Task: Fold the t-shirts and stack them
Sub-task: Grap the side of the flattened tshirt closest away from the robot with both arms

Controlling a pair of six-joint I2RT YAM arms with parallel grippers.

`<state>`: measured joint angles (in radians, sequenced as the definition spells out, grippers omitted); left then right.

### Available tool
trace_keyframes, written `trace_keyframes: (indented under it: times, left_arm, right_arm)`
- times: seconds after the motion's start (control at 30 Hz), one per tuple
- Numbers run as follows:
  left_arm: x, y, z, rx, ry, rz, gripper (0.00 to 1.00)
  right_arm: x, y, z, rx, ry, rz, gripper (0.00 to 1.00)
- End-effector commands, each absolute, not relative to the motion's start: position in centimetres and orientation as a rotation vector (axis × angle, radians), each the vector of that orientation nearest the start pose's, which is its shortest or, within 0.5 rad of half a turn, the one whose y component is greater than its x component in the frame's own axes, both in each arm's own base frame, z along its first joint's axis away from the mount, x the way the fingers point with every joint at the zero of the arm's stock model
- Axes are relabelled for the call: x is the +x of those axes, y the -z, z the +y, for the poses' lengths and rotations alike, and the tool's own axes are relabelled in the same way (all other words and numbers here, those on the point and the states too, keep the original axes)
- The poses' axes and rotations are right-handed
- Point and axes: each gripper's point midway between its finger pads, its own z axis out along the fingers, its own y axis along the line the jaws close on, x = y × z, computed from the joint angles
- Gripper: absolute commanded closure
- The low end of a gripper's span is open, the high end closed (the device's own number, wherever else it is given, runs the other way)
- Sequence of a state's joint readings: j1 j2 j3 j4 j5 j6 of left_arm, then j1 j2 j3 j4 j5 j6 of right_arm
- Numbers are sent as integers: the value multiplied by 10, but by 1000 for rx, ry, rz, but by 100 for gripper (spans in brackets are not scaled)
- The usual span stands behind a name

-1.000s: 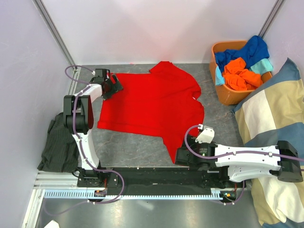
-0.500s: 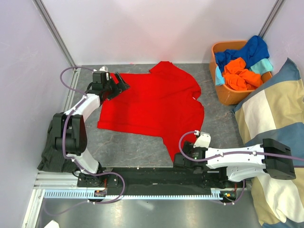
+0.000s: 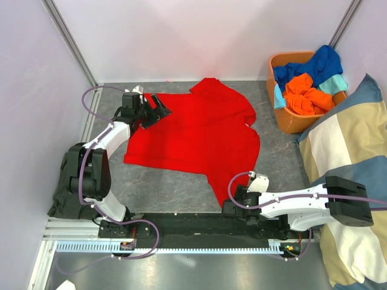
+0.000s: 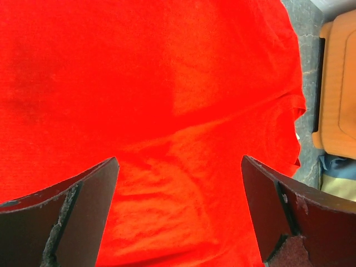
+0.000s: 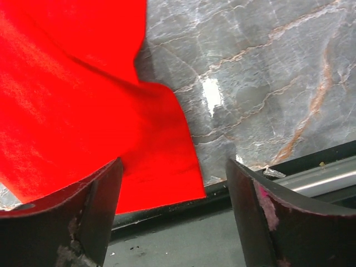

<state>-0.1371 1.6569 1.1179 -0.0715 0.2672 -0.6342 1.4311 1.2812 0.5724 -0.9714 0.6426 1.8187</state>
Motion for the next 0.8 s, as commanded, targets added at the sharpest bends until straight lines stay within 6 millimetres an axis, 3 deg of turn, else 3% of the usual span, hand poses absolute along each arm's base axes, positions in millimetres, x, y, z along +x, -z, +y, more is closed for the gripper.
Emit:
trace_keyframes:
  times: [0.0, 0.17, 0.47, 0.57, 0.77]
  left_arm:
    - [449, -146, -137, -404, 767, 2179, 0]
    - [449, -148, -136, -407, 763, 2175, 0]
    - [447, -144, -134, -413, 743, 2183, 0]
    - [447, -144, -134, -413, 744, 2185, 0]
    - [447, -141, -134, -415, 740, 2192, 0]
  right_arm:
    - [90, -13, 142, 498, 45, 2458, 21]
    - [87, -12, 145, 490, 39, 2469, 31]
    - [86, -12, 146, 495, 10, 2478, 60]
    - [86, -13, 145, 503, -2, 2475, 59]
    - [87, -13, 145, 509, -4, 2474, 67]
